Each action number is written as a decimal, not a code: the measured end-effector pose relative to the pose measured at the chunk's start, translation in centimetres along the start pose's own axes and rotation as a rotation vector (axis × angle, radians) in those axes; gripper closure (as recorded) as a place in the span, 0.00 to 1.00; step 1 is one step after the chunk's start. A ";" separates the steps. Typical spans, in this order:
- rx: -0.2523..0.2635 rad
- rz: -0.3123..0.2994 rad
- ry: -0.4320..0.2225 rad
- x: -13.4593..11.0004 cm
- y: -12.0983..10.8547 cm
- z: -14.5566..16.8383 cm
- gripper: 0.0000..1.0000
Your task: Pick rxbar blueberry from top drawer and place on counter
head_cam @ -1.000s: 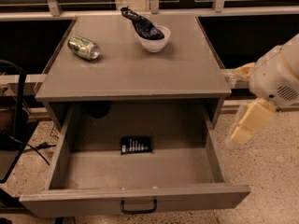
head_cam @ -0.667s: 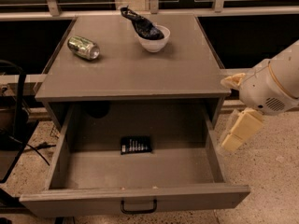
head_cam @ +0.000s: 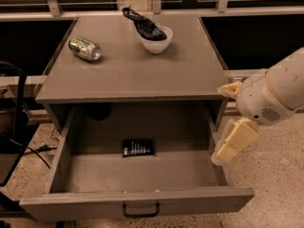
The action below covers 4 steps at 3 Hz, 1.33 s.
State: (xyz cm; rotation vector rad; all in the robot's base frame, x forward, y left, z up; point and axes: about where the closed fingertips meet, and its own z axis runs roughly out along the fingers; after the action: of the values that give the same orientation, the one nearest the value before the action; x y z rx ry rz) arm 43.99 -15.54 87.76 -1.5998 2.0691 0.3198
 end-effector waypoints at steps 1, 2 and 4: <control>-0.033 0.007 -0.064 -0.9 1.3 3.2 0.00; -0.046 0.029 -0.130 -1.4 1.8 6.9 0.00; -0.010 0.084 -0.219 -3.4 -0.1 16.0 0.00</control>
Offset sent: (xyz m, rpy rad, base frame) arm 0.0121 0.0751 -0.0896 0.2307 0.0165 0.0003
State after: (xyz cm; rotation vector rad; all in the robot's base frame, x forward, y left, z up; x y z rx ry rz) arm 48.61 -5.19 76.01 -1.4172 1.9711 0.5122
